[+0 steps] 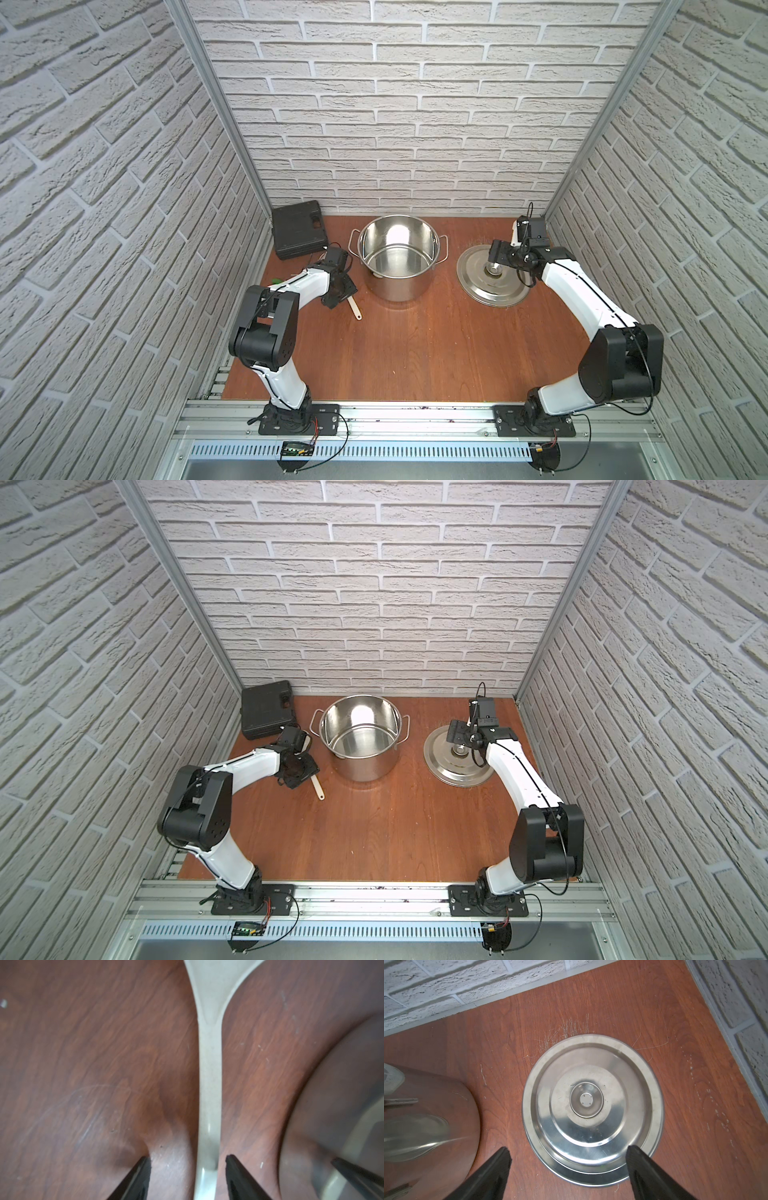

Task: Stir the soup with a spoon
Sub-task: Pick up the spoon from the center of the board.

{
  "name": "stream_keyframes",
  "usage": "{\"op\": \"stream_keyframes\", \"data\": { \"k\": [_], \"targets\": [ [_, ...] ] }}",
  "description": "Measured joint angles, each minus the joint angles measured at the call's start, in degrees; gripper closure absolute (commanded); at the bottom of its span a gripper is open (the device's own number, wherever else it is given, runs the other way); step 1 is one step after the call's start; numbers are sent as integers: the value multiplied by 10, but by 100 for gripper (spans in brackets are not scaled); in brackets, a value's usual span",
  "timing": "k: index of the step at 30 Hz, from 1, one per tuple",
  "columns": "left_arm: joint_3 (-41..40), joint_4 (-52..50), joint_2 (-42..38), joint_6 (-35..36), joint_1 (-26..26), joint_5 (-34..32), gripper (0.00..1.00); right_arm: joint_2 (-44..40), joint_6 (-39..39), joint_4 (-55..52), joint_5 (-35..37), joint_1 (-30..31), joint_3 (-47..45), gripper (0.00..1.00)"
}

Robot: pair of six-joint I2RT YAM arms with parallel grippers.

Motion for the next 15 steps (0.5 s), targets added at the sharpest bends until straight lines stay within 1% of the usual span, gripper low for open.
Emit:
{"op": "stream_keyframes", "data": {
  "k": [1, 10, 15],
  "targets": [
    [-3, 3, 0, -4, -1, -4, 49, -5, 0, -2, 1, 0, 0, 10],
    [-47, 47, -22, -28, -7, -25, 70, -31, -1, -12, 2, 5, 6, 11],
    [-73, 68, -40, -35, -7, -27, 76, -40, -6, -15, -1, 11, 6, 11]
  ]
}}
